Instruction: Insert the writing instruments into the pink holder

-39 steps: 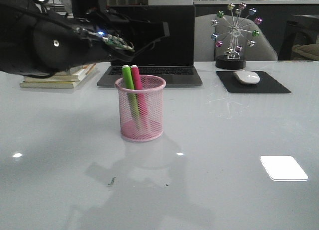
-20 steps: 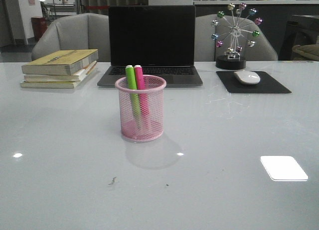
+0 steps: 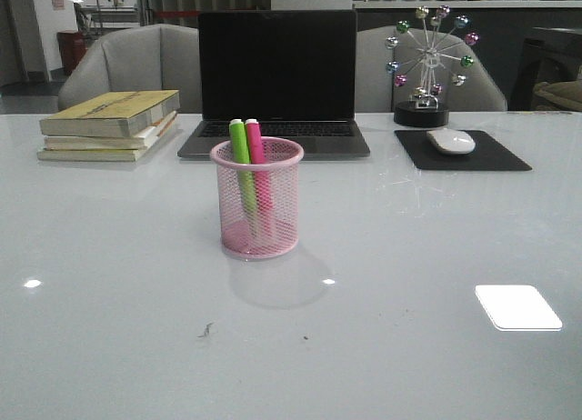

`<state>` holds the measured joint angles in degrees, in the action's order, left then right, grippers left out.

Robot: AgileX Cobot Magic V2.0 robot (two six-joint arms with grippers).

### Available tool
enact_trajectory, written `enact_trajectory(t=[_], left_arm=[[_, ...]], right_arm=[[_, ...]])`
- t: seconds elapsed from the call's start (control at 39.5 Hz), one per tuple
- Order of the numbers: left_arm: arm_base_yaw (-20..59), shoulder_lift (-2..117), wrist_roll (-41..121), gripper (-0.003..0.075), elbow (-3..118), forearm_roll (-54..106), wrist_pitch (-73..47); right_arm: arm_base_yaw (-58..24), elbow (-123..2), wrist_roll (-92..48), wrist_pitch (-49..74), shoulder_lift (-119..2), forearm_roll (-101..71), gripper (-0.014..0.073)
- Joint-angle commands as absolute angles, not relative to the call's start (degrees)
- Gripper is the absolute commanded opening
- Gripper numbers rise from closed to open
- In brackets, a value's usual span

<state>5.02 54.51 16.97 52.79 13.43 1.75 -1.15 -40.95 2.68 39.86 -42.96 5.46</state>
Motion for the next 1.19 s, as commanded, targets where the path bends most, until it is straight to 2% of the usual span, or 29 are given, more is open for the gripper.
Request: enact_trajectory(t=[0.0, 0.41, 0.96, 1.04, 1.17], left_arm=[[2.34, 49.61, 17.20, 0.0428, 50.45, 13.37, 4.81], [1.55, 34.80, 17.20, 0.0428, 30.77, 13.37, 4.81], [1.55, 33.13, 17.20, 0.0426, 29.41, 13.37, 5.19], [1.55, 33.13, 17.20, 0.0426, 29.41, 13.37, 5.19], [1.55, 33.13, 17.20, 0.0426, 29.41, 13.37, 5.19]], right_arm=[[-0.72, -42.51, 2.61, 35.28, -42.72, 6.52, 0.0478], [-0.72, -42.51, 2.61, 35.34, -42.72, 6.52, 0.0478], [-0.72, -42.51, 2.61, 35.22, -42.72, 6.47, 0.0477], [-0.72, -42.51, 2.61, 35.21, -42.72, 6.47, 0.0449], [-0.72, -42.51, 2.61, 35.21, -42.72, 6.42, 0.0305]])
